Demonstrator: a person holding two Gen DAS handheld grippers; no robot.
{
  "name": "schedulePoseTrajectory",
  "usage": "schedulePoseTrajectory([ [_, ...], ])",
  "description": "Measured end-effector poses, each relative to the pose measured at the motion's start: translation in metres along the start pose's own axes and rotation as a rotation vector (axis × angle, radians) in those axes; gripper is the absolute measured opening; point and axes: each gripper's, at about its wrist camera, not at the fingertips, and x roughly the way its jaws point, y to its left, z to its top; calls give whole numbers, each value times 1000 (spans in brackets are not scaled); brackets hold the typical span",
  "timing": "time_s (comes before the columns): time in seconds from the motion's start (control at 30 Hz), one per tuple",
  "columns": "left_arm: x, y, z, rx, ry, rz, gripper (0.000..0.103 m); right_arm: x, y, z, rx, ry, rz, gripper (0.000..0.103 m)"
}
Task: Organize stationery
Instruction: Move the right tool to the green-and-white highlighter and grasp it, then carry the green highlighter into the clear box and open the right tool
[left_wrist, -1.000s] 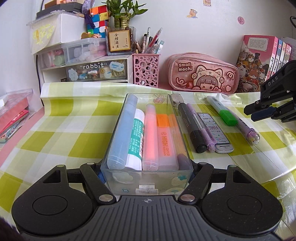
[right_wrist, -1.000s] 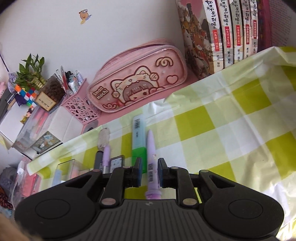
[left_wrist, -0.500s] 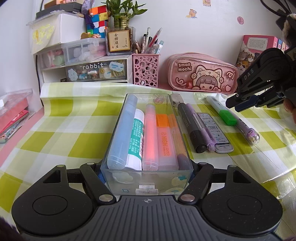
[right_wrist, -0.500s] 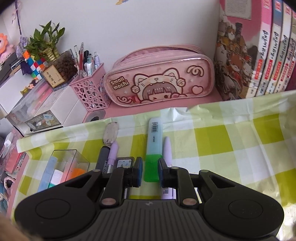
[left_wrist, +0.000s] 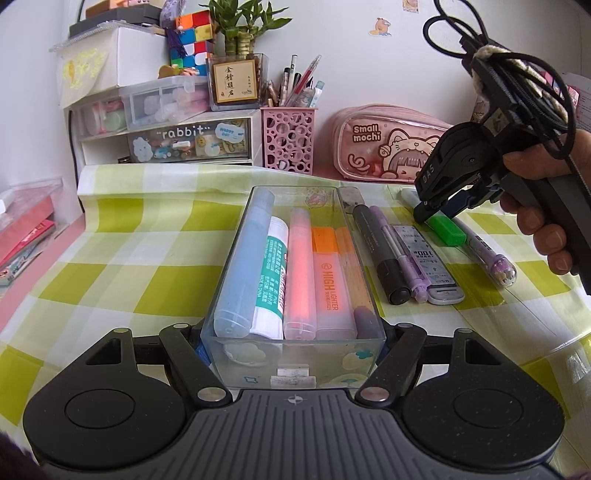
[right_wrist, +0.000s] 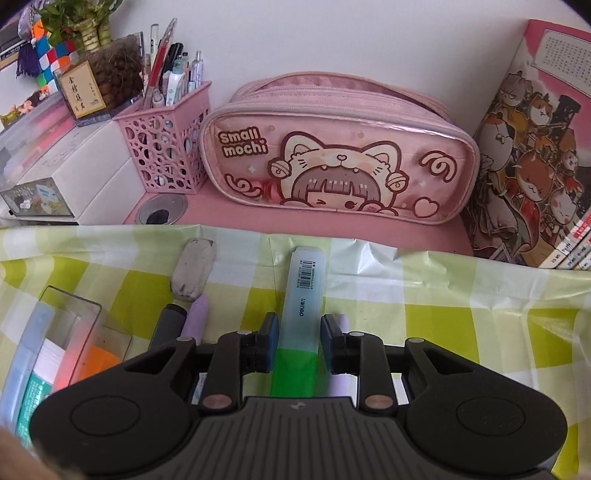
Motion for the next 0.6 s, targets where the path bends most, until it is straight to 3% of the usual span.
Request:
schedulePoseTrajectory([
  [0.07, 0, -1, 0, 0, 0, 1, 73, 1, 2, 0, -13, -14, -5, 17],
  [0.33, 0, 0, 0, 0, 0, 0, 73, -18, -9, -8, 143, -51, 79, 15],
  [0.6, 0, 0, 0, 0, 0, 0, 73, -60, 10, -10, 238, -96, 267, 16],
])
